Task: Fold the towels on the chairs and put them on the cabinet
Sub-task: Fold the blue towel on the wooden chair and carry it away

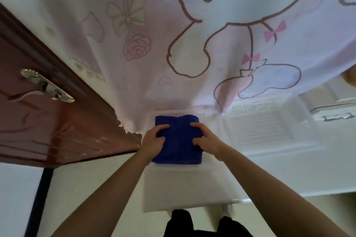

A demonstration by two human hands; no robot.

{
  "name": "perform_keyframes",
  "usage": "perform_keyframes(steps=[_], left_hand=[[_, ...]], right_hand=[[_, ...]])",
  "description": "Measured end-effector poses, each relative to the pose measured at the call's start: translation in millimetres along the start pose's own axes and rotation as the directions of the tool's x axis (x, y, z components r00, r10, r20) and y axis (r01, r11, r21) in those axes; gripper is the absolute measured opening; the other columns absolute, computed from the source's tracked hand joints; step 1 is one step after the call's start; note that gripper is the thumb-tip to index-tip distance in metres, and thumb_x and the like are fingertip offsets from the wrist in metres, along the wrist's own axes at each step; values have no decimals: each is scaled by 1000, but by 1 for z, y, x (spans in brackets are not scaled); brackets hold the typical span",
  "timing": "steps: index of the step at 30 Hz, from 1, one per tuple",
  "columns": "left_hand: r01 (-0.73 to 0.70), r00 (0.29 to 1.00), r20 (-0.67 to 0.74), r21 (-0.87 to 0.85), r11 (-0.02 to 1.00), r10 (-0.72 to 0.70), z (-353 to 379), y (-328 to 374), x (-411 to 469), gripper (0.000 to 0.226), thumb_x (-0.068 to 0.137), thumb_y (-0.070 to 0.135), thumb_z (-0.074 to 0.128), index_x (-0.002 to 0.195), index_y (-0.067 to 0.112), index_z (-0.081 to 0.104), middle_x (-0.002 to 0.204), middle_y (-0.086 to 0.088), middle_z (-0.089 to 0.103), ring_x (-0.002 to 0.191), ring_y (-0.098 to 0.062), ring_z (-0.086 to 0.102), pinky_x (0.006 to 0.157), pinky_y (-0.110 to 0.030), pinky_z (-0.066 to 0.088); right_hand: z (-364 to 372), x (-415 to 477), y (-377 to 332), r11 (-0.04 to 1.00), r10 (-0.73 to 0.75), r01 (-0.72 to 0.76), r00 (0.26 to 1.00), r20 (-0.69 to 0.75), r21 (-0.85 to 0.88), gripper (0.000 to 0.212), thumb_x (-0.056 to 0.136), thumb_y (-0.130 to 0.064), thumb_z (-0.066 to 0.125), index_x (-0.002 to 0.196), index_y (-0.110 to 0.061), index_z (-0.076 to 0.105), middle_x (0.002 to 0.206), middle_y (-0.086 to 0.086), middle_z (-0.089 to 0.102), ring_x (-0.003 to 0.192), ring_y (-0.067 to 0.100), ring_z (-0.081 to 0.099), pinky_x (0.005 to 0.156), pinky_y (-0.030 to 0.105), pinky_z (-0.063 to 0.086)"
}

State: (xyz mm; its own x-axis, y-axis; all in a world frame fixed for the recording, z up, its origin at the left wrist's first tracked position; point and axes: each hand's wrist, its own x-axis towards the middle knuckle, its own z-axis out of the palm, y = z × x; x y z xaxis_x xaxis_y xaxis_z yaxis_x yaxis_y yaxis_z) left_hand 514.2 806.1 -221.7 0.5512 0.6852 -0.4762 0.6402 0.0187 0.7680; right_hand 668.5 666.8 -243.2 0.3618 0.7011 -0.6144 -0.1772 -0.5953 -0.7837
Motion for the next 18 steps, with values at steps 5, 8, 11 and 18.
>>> perform_keyframes(steps=[5,8,11,18], left_hand=[[-43,998,44,130,991,38,8,-41,51,64,83,-13,38,129,27,58,137,-3,49,116,-18,53,98,-39,53],[26,996,82,166,986,-41,13,-65,69,67,82,-15,38,133,27,53,139,-6,45,120,-22,51,100,-33,50],[3,997,76,213,977,-20,19,-76,72,68,83,-17,39,138,22,48,133,-10,41,113,-19,48,97,-21,41],[-5,994,106,220,975,-19,32,-82,51,73,89,-13,38,150,25,32,142,-10,27,124,-28,44,108,-37,43]], right_hand=[[25,33,21,997,57,-62,995,-84,-49,73,88,3,53,144,-40,35,138,1,43,108,21,57,78,34,60],[32,49,35,963,33,-62,993,-116,-262,75,90,2,51,150,-38,29,146,4,37,120,26,50,82,27,50],[31,56,47,898,-6,-50,992,-127,-437,75,92,-1,50,153,-36,24,147,9,36,123,31,49,92,30,47],[23,58,40,628,7,-55,998,-66,-777,73,98,-27,53,154,-43,10,143,8,34,102,28,54,84,38,53]])
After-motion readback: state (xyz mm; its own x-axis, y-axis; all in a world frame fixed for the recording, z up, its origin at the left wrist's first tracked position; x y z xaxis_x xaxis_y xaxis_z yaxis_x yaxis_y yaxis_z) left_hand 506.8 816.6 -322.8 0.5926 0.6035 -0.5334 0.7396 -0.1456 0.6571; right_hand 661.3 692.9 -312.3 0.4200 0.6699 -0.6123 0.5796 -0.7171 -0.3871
